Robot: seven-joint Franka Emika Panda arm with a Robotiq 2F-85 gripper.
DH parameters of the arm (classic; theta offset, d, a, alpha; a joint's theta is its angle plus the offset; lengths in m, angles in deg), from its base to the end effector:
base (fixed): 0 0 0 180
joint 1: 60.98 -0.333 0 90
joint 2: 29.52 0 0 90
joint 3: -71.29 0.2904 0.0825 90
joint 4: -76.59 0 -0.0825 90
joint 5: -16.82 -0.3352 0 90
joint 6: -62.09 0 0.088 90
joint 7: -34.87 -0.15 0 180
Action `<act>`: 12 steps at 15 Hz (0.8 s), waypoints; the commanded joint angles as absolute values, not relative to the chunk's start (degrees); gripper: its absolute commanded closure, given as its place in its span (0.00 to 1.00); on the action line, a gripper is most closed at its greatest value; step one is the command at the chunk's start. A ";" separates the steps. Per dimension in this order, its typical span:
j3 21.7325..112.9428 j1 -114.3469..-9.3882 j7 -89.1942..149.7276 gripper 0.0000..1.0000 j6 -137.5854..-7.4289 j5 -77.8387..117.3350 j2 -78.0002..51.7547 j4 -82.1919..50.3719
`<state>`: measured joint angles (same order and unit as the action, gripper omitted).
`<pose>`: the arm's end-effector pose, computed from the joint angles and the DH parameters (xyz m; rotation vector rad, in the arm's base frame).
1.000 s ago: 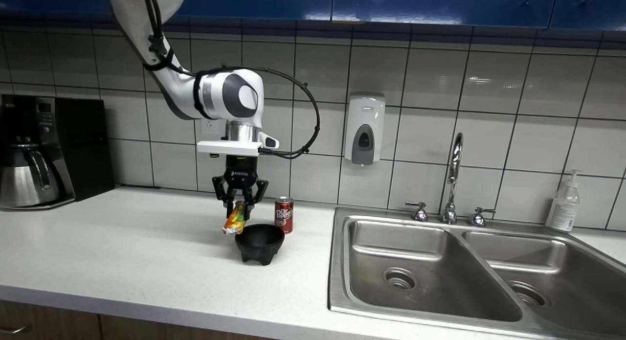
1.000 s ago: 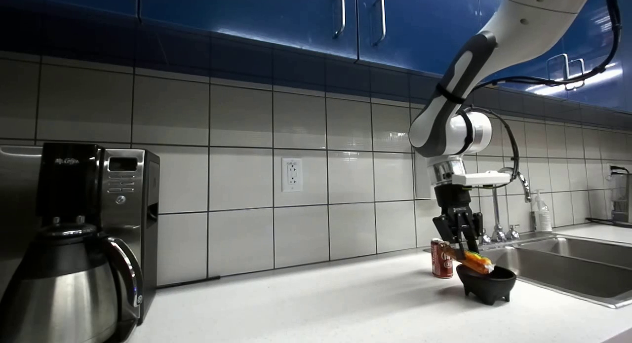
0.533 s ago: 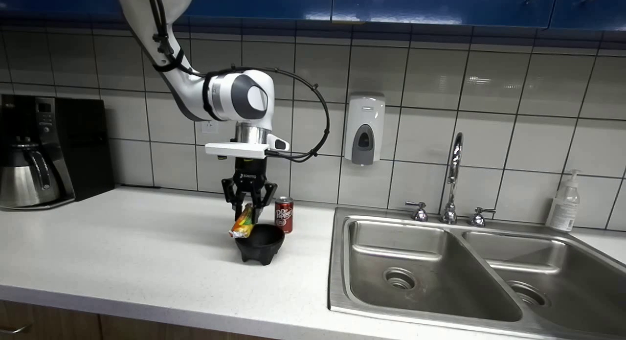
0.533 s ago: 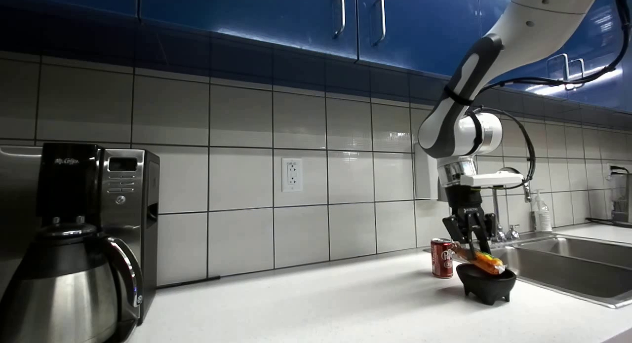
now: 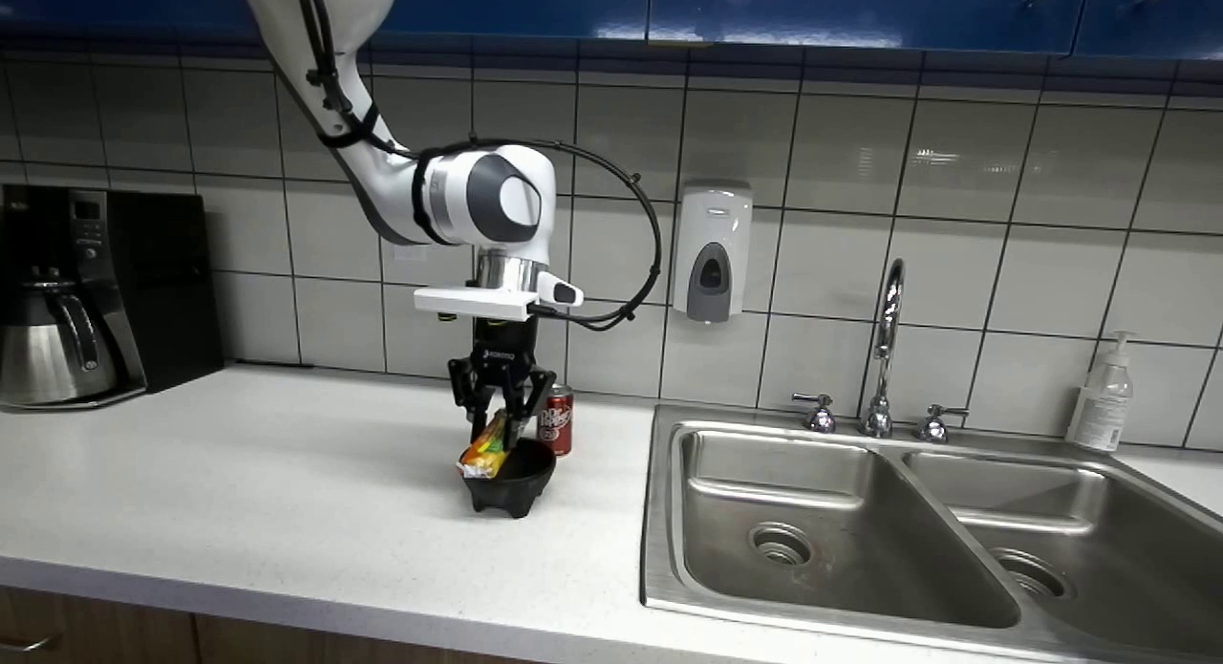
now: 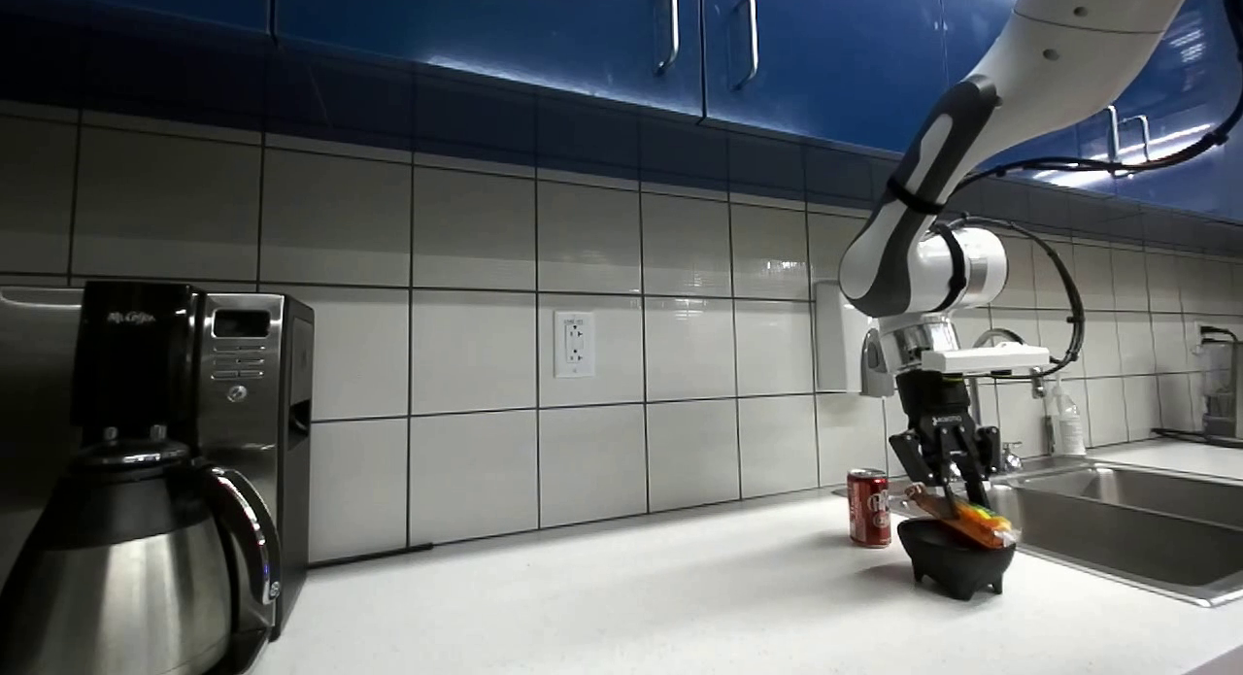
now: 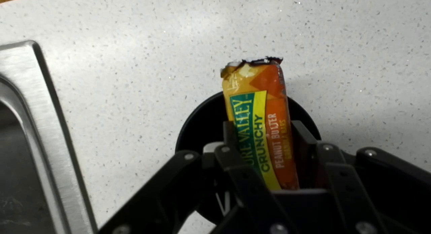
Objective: Put the orange packet in the black bowl
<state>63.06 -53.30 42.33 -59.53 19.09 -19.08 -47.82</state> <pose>0.4616 -0.1357 0.2606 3.1042 -0.1919 -0.3689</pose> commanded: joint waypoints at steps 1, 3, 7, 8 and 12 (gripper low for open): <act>63.15 -52.56 41.19 0.82 -59.96 17.94 -18.90 -47.94; 63.17 -52.61 40.94 0.31 -59.98 18.17 -18.77 -47.99; 63.22 -52.67 40.58 0.02 -60.11 18.11 -18.94 -48.16; 63.24 -52.69 40.57 0.00 -60.18 18.10 -19.08 -48.27; 63.48 -52.96 40.17 0.00 -60.28 17.84 -20.31 -49.46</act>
